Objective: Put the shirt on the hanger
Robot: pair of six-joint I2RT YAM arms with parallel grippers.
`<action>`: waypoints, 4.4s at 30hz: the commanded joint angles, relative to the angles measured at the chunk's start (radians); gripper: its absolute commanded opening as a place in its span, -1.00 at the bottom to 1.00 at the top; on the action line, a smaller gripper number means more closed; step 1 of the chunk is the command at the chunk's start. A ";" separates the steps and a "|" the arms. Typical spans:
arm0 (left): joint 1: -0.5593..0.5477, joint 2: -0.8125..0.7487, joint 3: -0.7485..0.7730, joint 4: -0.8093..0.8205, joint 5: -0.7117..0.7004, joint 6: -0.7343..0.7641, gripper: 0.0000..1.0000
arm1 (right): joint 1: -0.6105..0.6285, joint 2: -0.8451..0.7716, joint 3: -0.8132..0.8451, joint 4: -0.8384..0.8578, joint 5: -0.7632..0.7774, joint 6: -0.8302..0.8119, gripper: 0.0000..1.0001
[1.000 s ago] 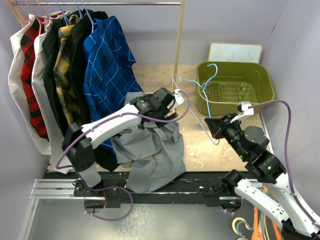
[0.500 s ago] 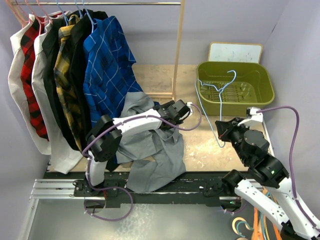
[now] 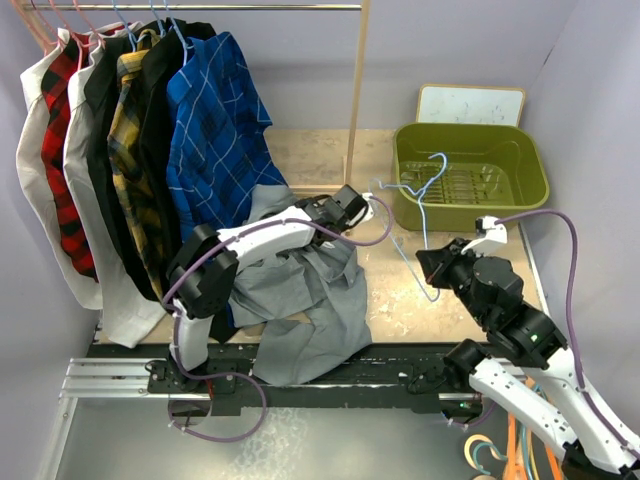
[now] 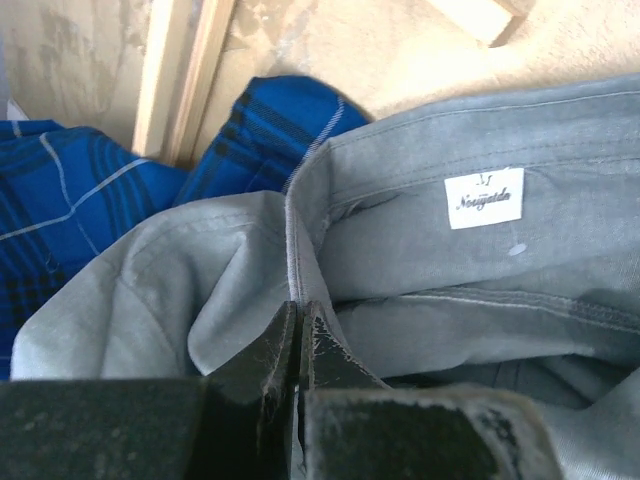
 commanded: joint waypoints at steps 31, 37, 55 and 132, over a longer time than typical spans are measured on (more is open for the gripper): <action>0.094 -0.356 0.184 -0.136 0.271 -0.103 -1.00 | 0.004 0.111 -0.128 0.500 -0.480 0.008 -1.00; 0.094 -0.430 0.208 -0.179 0.342 -0.086 -1.00 | 0.003 0.131 -0.133 0.600 -0.472 0.014 -1.00; 0.110 -0.449 0.274 -0.115 0.253 -0.072 -1.00 | 0.233 0.228 -0.152 0.630 -0.279 0.072 -1.00; 0.592 -0.131 0.582 -0.883 1.609 1.181 0.11 | 0.283 0.908 -0.394 1.891 -0.221 -0.286 -1.00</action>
